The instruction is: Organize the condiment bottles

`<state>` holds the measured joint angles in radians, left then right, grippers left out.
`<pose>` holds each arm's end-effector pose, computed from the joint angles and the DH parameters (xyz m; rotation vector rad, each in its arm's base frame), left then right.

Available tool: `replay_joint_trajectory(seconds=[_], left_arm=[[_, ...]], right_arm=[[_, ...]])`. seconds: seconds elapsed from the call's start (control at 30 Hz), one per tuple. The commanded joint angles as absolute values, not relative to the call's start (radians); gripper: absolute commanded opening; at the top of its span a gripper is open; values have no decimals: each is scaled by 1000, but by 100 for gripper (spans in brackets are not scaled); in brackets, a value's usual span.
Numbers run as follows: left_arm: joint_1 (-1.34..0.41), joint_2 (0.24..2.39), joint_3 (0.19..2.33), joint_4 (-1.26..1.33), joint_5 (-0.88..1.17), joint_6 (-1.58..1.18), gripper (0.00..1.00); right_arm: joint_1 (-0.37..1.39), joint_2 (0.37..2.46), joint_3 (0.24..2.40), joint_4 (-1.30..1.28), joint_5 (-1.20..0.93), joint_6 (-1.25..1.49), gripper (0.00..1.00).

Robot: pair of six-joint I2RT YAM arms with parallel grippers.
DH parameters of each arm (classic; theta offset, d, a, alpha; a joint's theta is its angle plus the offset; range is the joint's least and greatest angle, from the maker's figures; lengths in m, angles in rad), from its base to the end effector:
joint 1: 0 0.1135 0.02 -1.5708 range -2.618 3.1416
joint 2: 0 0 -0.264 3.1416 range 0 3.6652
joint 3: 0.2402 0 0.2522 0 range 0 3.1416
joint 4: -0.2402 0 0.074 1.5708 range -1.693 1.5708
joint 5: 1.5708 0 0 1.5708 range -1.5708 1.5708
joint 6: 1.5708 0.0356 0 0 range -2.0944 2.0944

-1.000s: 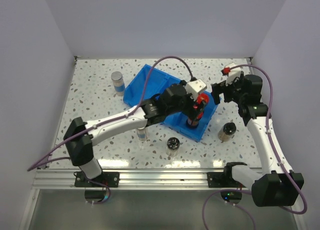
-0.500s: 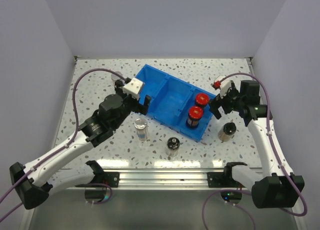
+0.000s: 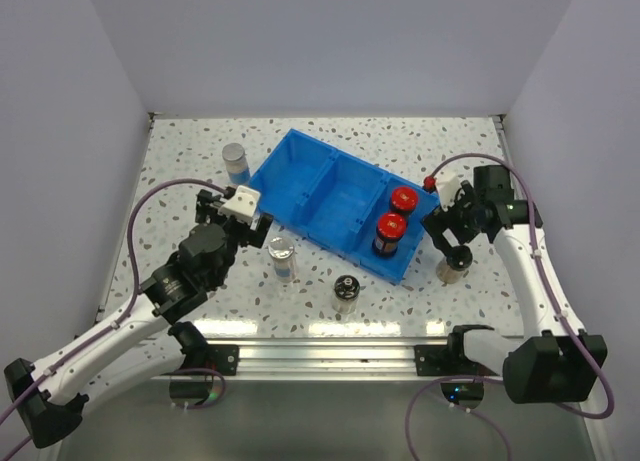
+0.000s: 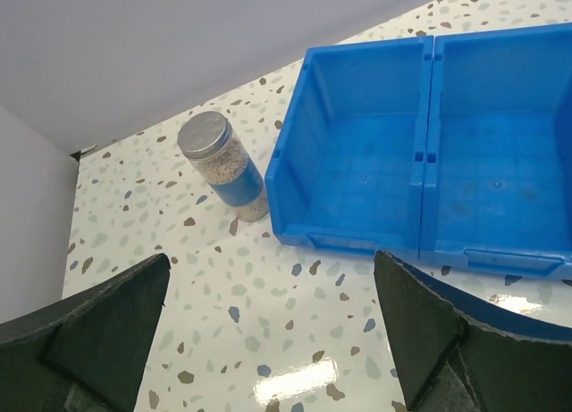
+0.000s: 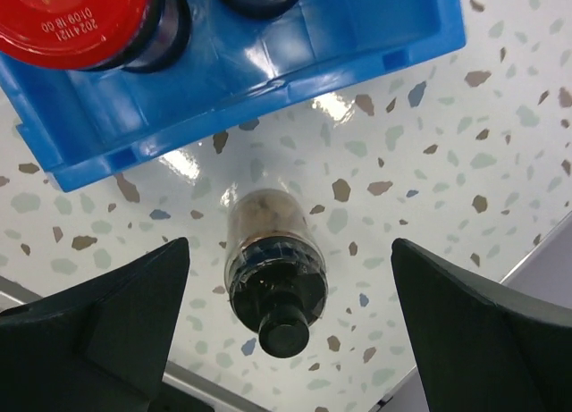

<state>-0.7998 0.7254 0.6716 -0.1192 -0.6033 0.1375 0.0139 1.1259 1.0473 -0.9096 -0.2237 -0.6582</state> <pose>0.1344 -0.1093 0.3176 0.3620 1.6745 0.0348 0.2150 0.0109 0.3016 -0.9115 2.3520 0.0293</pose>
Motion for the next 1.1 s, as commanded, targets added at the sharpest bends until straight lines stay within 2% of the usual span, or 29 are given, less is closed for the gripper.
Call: replay_joint_trajectory(seconds=[0.0, 0.47, 0.63, 0.77, 0.8, 0.87, 0.9, 0.97, 1.07], left_arm=[[-801, 698, 669, -71, -640, 160, 100], [-801, 689, 663, -66, -630, 160, 100], [-801, 690, 660, -66, -629, 161, 100], [-801, 689, 661, -66, -627, 160, 100], [-801, 687, 661, -66, -627, 161, 100], [-801, 686, 660, -67, -627, 160, 100], [-801, 684, 660, -66, -629, 161, 100], [-801, 683, 660, -66, -629, 160, 100], [-801, 681, 661, -66, -627, 160, 100]], right_arm=[[14, 1155, 1066, -988, -149, -681, 99], [12, 1259, 956, -925, -57, -678, 99], [12, 1299, 924, -891, -31, -680, 92], [12, 1327, 914, -882, -28, -680, 74], [14, 1328, 914, -882, -26, -681, 59], [14, 1327, 923, -887, -25, -680, 37], [14, 1321, 928, -891, -23, -680, 14], [14, 1281, 948, -908, -28, -681, 3], [12, 1220, 1007, -962, -58, -690, 0]])
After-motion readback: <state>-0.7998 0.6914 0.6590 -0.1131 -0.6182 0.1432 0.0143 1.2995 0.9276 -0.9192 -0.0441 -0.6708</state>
